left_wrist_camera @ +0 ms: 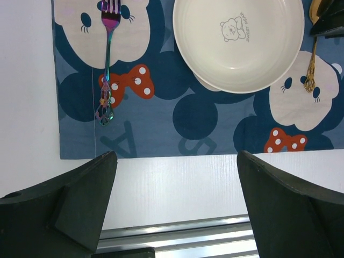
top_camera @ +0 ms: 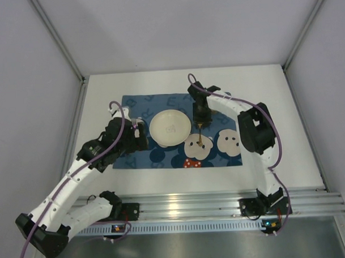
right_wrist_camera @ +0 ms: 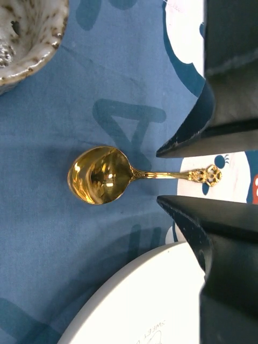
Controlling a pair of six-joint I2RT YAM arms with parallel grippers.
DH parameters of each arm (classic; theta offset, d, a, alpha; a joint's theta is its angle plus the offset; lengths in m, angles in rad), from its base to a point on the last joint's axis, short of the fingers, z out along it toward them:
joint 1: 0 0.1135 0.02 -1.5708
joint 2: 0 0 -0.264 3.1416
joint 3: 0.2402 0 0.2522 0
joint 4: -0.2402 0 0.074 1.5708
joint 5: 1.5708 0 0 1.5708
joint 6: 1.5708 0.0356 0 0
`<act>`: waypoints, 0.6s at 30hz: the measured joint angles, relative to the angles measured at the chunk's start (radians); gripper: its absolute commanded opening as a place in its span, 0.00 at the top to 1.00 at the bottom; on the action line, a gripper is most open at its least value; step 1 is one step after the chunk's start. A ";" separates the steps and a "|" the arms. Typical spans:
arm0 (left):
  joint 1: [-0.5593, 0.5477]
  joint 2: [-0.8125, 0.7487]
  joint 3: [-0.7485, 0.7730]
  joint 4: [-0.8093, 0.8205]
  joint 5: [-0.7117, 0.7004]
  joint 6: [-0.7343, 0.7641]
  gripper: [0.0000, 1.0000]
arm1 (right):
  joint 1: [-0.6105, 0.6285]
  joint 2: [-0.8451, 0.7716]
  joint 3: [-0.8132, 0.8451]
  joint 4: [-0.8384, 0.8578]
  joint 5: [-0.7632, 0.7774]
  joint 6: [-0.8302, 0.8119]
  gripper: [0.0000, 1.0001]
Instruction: Set the dinner table for one person
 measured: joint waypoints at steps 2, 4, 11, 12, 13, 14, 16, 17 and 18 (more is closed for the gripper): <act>0.000 0.003 0.000 0.000 0.000 0.000 0.01 | 0.000 0.000 0.000 -0.002 0.002 -0.001 0.56; 0.000 0.011 0.000 0.000 -0.001 0.001 0.01 | 0.001 0.000 0.000 -0.002 0.003 -0.002 0.53; 0.000 0.064 0.013 0.002 -0.006 0.023 0.01 | 0.039 -0.067 -0.013 -0.008 0.013 -0.025 0.28; 0.000 0.075 0.021 0.003 -0.011 0.030 0.01 | 0.053 -0.101 -0.025 -0.007 0.019 -0.028 0.26; 0.000 0.088 0.034 0.004 -0.019 0.037 0.01 | 0.071 -0.145 -0.042 -0.007 0.027 -0.036 0.25; 0.000 0.099 0.046 0.005 -0.030 0.043 0.01 | 0.089 -0.191 -0.059 -0.009 0.034 -0.040 0.23; 0.000 0.122 0.071 0.023 -0.064 0.061 0.01 | 0.124 -0.292 -0.099 -0.005 0.047 -0.052 0.23; 0.000 0.129 0.080 0.042 -0.086 0.074 0.01 | 0.138 -0.345 -0.124 -0.003 0.053 -0.056 0.22; 0.000 0.130 0.080 0.063 -0.101 0.089 0.01 | 0.155 -0.407 -0.151 -0.002 0.063 -0.064 0.23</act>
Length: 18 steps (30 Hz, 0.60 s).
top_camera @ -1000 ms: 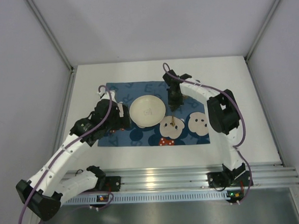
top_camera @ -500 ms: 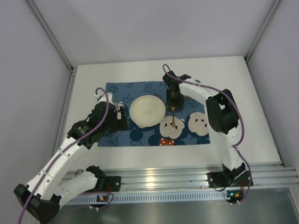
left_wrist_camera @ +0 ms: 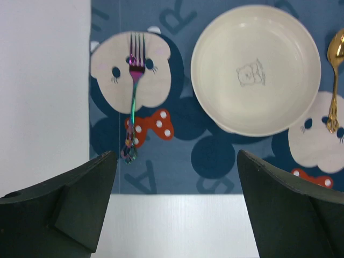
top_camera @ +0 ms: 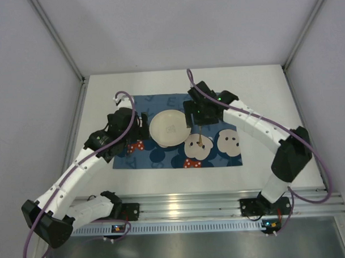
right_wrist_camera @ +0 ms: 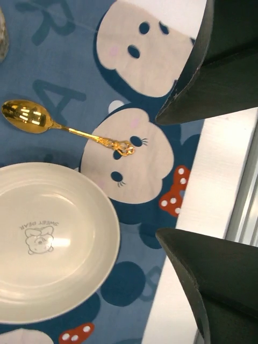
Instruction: Set the dinner table for one person
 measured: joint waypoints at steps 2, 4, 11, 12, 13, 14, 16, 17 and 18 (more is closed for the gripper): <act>0.000 -0.002 -0.008 0.064 -0.048 0.042 0.01 | 0.032 -0.099 -0.053 0.016 0.033 -0.015 0.21; 0.000 -0.020 -0.069 0.183 -0.099 0.111 0.01 | 0.076 -0.228 -0.150 0.068 0.096 -0.041 0.12; 0.023 0.021 -0.329 0.485 -0.170 0.320 0.01 | 0.200 -0.754 -0.643 0.417 0.165 -0.092 0.00; 0.039 0.042 -0.354 0.541 -0.162 0.342 0.01 | 0.198 -0.808 -0.710 0.451 0.164 -0.091 0.00; 0.061 0.064 -0.385 0.619 -0.154 0.359 0.01 | 0.198 -0.858 -0.765 0.475 0.164 -0.085 0.00; 0.082 0.090 -0.415 0.702 -0.143 0.373 0.01 | 0.198 -0.896 -0.817 0.496 0.161 -0.074 0.00; 0.121 0.146 -0.471 0.860 -0.122 0.397 0.01 | 0.198 -0.935 -0.872 0.513 0.159 -0.051 0.00; 0.141 0.180 -0.498 0.936 -0.105 0.408 0.01 | 0.198 -0.949 -0.889 0.518 0.156 -0.041 0.00; 0.158 0.209 -0.518 0.992 -0.090 0.415 0.01 | 0.198 -0.966 -0.906 0.521 0.151 -0.030 0.00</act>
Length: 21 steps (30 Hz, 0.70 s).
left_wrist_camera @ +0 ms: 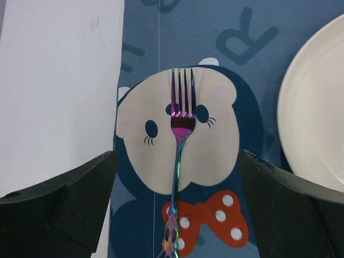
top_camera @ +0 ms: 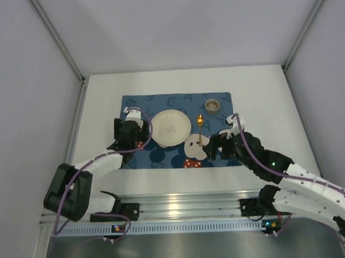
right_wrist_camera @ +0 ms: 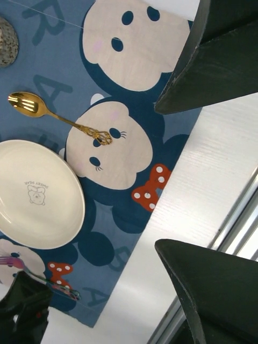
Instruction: Set the dinner table for one person
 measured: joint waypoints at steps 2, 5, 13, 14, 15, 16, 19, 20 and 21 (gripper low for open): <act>0.032 0.090 -0.027 0.122 0.021 0.027 0.02 | 0.000 -0.035 -0.017 -0.005 -0.009 0.014 0.00; 0.098 0.244 -0.025 0.252 0.059 0.045 0.01 | 0.000 -0.083 -0.020 -0.016 -0.016 0.015 0.00; 0.208 0.314 -0.024 0.395 0.111 0.051 0.01 | 0.000 -0.179 -0.018 -0.108 -0.003 -0.048 0.00; 0.216 0.301 -0.052 0.426 0.111 0.058 0.02 | 0.000 -0.182 -0.016 -0.112 -0.002 -0.057 0.00; 0.225 0.289 -0.075 0.438 0.126 0.062 0.02 | 0.000 -0.177 -0.009 -0.119 0.000 -0.069 0.00; 0.241 0.287 -0.082 0.442 0.145 0.062 0.01 | 0.000 -0.171 -0.003 -0.120 0.000 -0.078 0.00; 0.309 0.295 -0.104 0.516 0.214 0.047 0.01 | 0.000 -0.137 0.019 -0.119 -0.011 -0.099 0.00; 0.335 0.297 -0.117 0.553 0.239 0.037 0.01 | 0.000 -0.125 0.024 -0.119 -0.016 -0.102 0.00; 0.364 0.297 -0.136 0.592 0.274 0.023 0.01 | 0.000 -0.114 0.027 -0.119 -0.021 -0.104 0.00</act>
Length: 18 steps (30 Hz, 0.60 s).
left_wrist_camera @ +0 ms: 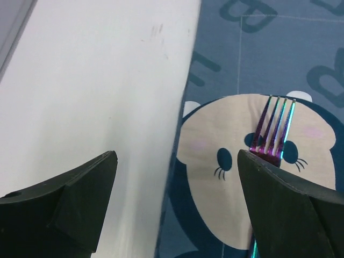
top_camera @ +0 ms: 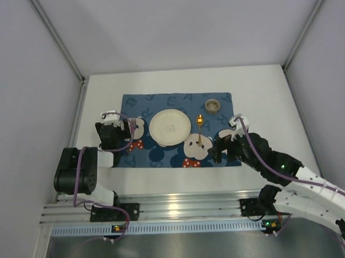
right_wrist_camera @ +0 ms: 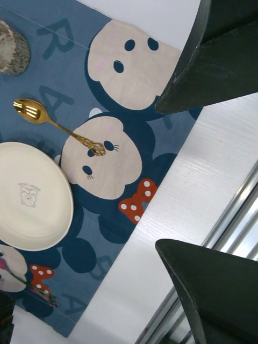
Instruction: Set the dinner table for one person
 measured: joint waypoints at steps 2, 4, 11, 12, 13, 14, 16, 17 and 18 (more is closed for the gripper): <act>0.038 0.014 -0.051 0.113 0.045 -0.018 0.01 | 0.000 0.021 0.000 0.000 -0.010 0.003 0.00; 0.048 0.024 -0.073 0.132 0.074 -0.029 0.01 | 0.000 0.034 0.000 0.000 -0.016 0.012 0.00; 0.046 0.031 -0.077 0.197 0.131 -0.035 0.01 | 0.000 0.033 0.000 0.016 -0.005 0.053 0.00; 0.046 0.031 -0.077 0.198 0.134 -0.036 0.01 | 0.000 0.033 0.000 0.018 0.003 0.058 0.00; 0.046 0.031 -0.077 0.198 0.137 -0.036 0.01 | 0.000 0.032 0.000 0.018 0.011 0.063 0.00; 0.046 0.031 -0.077 0.198 0.137 -0.036 0.01 | 0.000 0.032 0.000 0.018 0.018 0.068 0.00; 0.046 0.031 -0.077 0.198 0.142 -0.036 0.01 | 0.000 0.030 -0.001 0.017 0.044 0.079 0.00; 0.046 0.031 -0.077 0.199 0.144 -0.036 0.01 | 0.000 0.026 -0.001 0.016 0.063 0.085 0.00; 0.046 0.031 -0.077 0.199 0.145 -0.036 0.01 | 0.000 0.023 -0.002 0.015 0.082 0.093 0.00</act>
